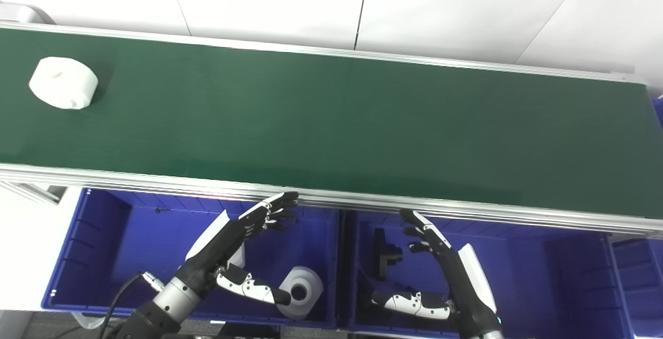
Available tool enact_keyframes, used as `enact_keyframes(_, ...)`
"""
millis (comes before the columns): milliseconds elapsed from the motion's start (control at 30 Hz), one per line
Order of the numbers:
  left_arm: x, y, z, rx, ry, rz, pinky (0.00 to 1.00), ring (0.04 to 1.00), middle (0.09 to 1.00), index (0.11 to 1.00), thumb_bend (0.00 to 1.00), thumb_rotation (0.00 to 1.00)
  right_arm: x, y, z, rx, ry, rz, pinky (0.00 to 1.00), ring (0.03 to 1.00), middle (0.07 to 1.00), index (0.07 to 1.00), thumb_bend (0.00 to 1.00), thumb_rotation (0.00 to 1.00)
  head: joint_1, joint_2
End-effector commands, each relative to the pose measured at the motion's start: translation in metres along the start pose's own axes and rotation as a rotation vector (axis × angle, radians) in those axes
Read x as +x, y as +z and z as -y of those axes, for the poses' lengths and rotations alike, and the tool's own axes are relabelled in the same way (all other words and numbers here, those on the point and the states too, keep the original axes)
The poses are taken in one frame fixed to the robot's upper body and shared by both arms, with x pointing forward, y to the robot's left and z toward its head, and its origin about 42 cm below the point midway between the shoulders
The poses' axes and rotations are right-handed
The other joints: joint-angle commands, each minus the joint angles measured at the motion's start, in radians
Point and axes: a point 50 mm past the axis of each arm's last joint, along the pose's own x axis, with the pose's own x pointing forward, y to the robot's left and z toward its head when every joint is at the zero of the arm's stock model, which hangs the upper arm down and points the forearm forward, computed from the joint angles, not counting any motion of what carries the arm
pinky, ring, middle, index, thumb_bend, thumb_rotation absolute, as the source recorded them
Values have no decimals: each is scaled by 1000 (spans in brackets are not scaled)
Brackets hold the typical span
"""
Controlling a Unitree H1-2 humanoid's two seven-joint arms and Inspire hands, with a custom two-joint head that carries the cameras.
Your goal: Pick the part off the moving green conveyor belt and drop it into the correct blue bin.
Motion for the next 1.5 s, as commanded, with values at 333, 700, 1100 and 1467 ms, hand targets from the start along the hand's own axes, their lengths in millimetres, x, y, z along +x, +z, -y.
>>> enact_keyframes(333, 9, -11, 30, -25, -10, 45, 718, 814, 874, 859, 842, 161, -16, -38, 10, 49, -14, 39, 762, 854, 893, 901, 763, 196, 263, -203)
enact_keyframes(700, 16, -16, 34, -24, -9, 41, 689, 788, 852, 827, 863, 169, -14, -48, 12, 21, -20, 36, 715, 828, 869, 895, 788, 124, 280, -261)
enact_keyframes(1100, 18, -32, 30, -28, -7, -3, 671, 769, 834, 815, 858, 167, -4, -63, 1, 21, -17, 44, 666, 801, 860, 878, 784, 137, 262, -375)
enact_keyframes(1467, 15, -16, 21, -97, 110, 60, 622, 701, 765, 752, 873, 95, 0, -70, -3, -4, -25, 20, 712, 803, 857, 866, 794, 245, 253, -369)
